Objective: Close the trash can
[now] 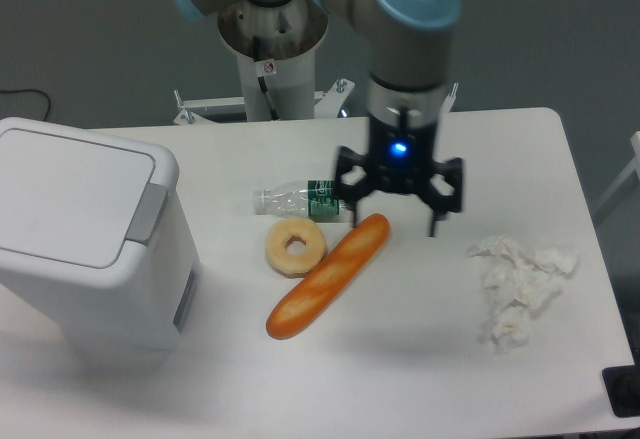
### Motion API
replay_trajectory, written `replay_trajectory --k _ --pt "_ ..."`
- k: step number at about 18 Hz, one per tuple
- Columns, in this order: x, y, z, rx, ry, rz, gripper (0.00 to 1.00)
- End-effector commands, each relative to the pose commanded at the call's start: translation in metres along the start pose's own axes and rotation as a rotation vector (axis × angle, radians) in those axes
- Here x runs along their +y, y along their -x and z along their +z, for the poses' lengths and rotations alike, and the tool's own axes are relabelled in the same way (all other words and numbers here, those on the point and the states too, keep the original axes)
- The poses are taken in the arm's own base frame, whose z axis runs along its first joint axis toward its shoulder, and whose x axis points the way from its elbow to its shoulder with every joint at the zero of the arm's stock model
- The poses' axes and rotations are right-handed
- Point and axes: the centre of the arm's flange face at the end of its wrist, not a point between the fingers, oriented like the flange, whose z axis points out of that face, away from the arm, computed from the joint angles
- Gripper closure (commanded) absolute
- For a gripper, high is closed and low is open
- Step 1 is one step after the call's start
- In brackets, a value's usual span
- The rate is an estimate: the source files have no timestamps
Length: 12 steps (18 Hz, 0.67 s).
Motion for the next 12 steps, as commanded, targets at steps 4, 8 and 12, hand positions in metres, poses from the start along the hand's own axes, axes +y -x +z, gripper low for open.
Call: replay_trajectory --k 4,8,12 --pt "0.017 0.024 0.054 0.061 0.044 0.222 0.0" --pt "0.019 0.029 0.066 0.055 0.089 0.32 0.0" --pt "0.021 0.026 0.072 0.054 0.131 0.345 0.0"
